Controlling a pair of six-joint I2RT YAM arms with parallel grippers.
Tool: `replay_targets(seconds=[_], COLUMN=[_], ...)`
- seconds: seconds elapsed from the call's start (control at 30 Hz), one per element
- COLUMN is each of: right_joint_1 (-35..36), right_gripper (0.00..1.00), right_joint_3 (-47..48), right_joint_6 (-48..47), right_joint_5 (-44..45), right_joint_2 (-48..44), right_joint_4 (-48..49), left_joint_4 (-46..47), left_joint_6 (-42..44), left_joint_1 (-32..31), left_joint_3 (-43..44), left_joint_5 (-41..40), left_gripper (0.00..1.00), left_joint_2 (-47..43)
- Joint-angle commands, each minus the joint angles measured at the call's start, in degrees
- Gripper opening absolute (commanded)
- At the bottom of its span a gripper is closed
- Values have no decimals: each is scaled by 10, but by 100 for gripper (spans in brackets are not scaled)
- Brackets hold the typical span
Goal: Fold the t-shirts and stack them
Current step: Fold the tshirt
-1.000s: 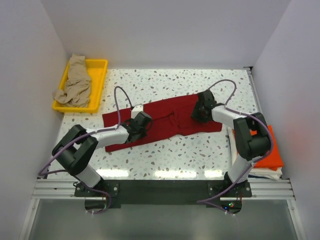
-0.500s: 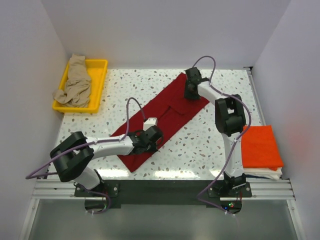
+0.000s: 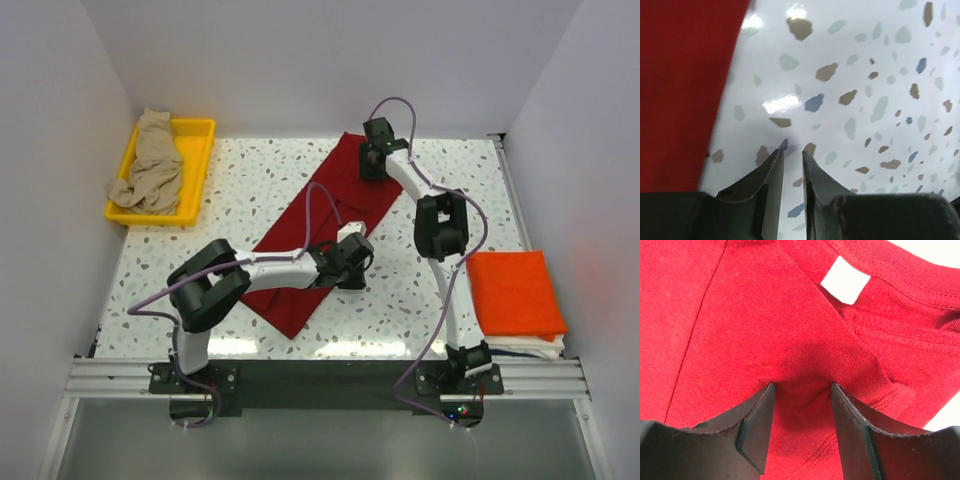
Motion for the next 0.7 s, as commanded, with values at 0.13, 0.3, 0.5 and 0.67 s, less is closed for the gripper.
replay_targets(seconds=[0.13,0.3,0.5,0.67], right_joint_1=[-2,-2,-2,0], right_gripper=[57,68,74,71], right_joint_3=[-5,-49,-92,-196], right_joint_6=[-23,-1,54,131], right_joint_5=[-36,-40,-73,-118], right_joint_2=[0,-65,-155,-207], right_joint_4=[-29,2,21,76], left_joint_4=[-28,-57,-120,-115], left_joint_6=[50,117,191,237], left_joint_1=[23,72,102,103], left_joint_3=[61,15,-25,-50], left_joint_5=[-33,-85,-140,-128], left_gripper=[30,30,30,26], left_joint_2=[-32,-101,-137,-126])
